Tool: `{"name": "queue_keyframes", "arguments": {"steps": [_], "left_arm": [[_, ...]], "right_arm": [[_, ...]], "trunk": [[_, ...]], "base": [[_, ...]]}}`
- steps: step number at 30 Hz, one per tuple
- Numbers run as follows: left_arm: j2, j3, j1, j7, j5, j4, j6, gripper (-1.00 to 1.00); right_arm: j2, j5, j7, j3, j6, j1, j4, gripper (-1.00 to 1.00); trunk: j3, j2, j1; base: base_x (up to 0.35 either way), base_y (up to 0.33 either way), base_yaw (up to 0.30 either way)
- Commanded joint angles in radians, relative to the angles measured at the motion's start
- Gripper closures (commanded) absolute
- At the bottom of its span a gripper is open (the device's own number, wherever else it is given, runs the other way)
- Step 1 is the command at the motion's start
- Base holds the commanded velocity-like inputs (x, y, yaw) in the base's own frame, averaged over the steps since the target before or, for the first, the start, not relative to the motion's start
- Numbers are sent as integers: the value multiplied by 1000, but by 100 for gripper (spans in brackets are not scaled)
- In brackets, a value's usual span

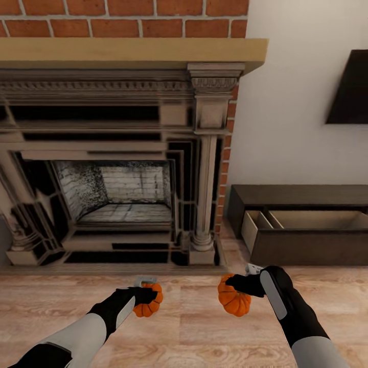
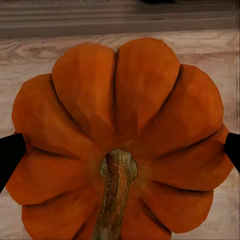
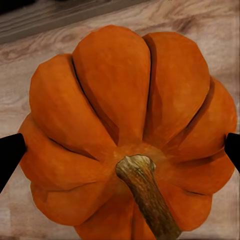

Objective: Place each of the two pumpkins and all three candles from the living room inside a cabinet in the living room (use any cabinet), then make sure every cabinet is closed, and position the cauldron so it is next to a table in the living room.

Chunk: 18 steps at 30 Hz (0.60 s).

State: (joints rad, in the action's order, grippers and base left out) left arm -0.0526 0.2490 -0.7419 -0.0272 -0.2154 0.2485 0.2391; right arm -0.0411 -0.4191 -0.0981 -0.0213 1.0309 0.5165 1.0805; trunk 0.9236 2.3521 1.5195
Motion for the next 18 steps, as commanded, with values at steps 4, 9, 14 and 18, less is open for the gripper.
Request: {"name": "queue_keyframes", "arguments": {"steps": [4, 9, 14, 18], "left_arm": [[1, 6, -1, 0, -10, 2, 5, 100], [0, 6, -1, 0, -10, 2, 5, 100], [0, 7, -1, 1, -9, 2, 5, 100], [0, 7, -1, 1, -9, 2, 5, 100]], "right_arm": [[-1, -13, -9, 0, 3, 0, 1, 100], [-3, -13, -7, -2, 3, 0, 1, 100], [-4, -13, -5, -3, 3, 0, 1, 100], [-5, -13, -5, -3, 3, 0, 0, 100]], "trunk": [[1, 0, 0], [1, 0, 0], [1, 0, 0], [1, 0, 0]], "base": [[0, -70, -292], [0, -17, -295], [0, -14, -295], [0, -67, -295]]}}
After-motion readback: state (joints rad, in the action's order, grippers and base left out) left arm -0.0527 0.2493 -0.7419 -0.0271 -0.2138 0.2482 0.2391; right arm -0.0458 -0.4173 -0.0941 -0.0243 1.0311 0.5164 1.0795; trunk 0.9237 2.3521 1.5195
